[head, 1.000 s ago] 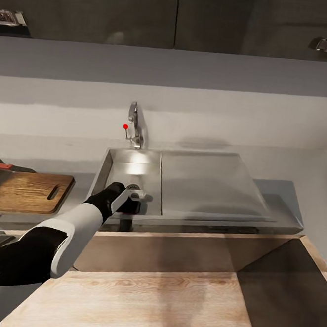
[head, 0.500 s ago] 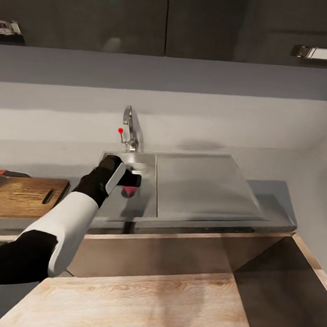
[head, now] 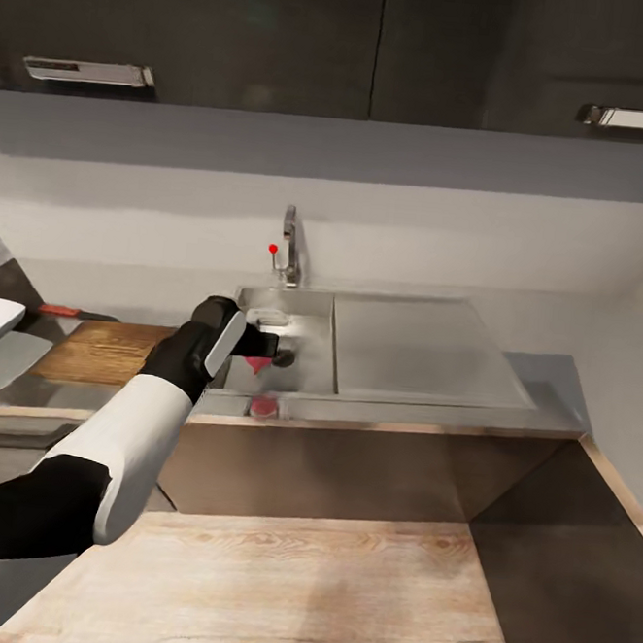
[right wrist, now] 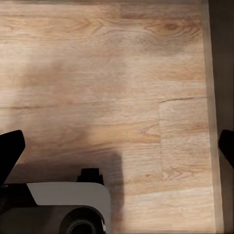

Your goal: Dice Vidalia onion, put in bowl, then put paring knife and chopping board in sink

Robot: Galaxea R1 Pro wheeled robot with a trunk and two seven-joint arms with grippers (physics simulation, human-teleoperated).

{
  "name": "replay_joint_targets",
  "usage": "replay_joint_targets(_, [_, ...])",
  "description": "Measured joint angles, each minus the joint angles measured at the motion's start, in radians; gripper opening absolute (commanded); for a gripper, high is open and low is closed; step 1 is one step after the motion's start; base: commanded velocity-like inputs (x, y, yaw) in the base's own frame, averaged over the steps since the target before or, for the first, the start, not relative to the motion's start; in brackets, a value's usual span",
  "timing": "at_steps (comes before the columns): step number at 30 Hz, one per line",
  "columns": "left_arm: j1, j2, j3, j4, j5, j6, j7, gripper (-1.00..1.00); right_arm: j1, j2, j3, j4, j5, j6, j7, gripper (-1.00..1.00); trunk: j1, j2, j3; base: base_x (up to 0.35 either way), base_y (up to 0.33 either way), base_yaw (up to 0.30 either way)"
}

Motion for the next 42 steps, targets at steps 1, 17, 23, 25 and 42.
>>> replay_joint_targets(1, [0.0, 0.0, 0.0, -0.004, 0.001, 0.0, 0.0, -1.0, 0.0, 0.0, 0.0, 0.0, 0.0, 0.0, 0.0, 1.0, 0.0, 0.0, 0.002, -0.287, 0.172, 0.132])
replay_joint_targets(17, [0.0, 0.0, 0.0, -0.023, 0.003, 0.002, -0.001, -1.0, 0.0, -0.001, -0.001, 0.0, 0.0, 0.0, 0.0, 1.0, -0.001, 0.0, 0.022, -0.022, 0.298, 0.117])
replay_joint_targets(23, [0.0, 0.0, 0.0, -0.023, 0.003, 0.002, -0.001, -1.0, 0.0, -0.001, 0.0, 0.0, 0.0, 0.0, 0.0, 1.0, -0.001, 0.0, 0.022, 0.008, 0.317, 0.003])
replay_joint_targets(25, [0.0, 0.0, 0.0, -0.023, 0.003, 0.002, -0.001, -1.0, 0.0, -0.001, 0.0, 0.0, 0.0, 0.0, 0.002, 1.0, -0.001, 0.0, 0.022, 0.001, 0.317, -0.014])
replay_joint_targets(42, [0.0, 0.0, 0.0, -0.016, 0.003, 0.002, -0.001, -1.0, 0.0, -0.001, 0.0, 0.0, 0.0, 0.0, 0.002, 1.0, -0.001, 0.0, 0.026, 0.033, 0.326, -0.074])
